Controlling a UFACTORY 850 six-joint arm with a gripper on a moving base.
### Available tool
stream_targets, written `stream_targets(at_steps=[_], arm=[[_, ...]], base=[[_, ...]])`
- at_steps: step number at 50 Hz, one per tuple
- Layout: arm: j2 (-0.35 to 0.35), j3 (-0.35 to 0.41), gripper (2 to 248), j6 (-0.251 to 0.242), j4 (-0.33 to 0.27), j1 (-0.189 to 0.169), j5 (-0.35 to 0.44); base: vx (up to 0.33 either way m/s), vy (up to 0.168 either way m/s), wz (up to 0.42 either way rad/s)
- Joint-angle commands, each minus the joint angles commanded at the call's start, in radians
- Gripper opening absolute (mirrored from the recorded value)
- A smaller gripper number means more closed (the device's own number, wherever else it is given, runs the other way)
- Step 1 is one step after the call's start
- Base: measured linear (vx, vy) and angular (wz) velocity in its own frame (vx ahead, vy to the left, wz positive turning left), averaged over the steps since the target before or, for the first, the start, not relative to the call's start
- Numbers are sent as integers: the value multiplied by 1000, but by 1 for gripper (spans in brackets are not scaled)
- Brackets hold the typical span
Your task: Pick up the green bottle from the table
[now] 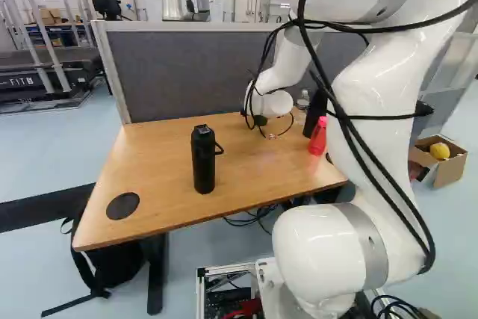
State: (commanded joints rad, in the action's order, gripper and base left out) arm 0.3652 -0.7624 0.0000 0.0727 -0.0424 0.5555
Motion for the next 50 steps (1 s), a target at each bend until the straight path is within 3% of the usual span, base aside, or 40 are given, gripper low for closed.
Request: stream_targets(at_steps=[19, 20, 24, 25, 29, 30, 34, 35, 50], arm=[[34, -43, 247, 0, 0, -17, 0], [34, -44, 224, 0, 0, -17, 0], [35, -44, 224, 0, 0, -18, 0], [35, -45, 186, 0, 0, -18, 0], [35, -45, 186, 0, 0, -18, 0], [35, -45, 147, 0, 0, -18, 0], [35, -45, 147, 0, 0, -18, 0], [35, -45, 119, 0, 0, -18, 0], [9, -38, 115, 0, 0, -18, 0]], base=[[0, 0, 0], [0, 0, 0], [0, 0, 0], [0, 0, 0], [0, 0, 0], [0, 0, 0], [0, 0, 0], [0, 0, 0], [0, 0, 0]])
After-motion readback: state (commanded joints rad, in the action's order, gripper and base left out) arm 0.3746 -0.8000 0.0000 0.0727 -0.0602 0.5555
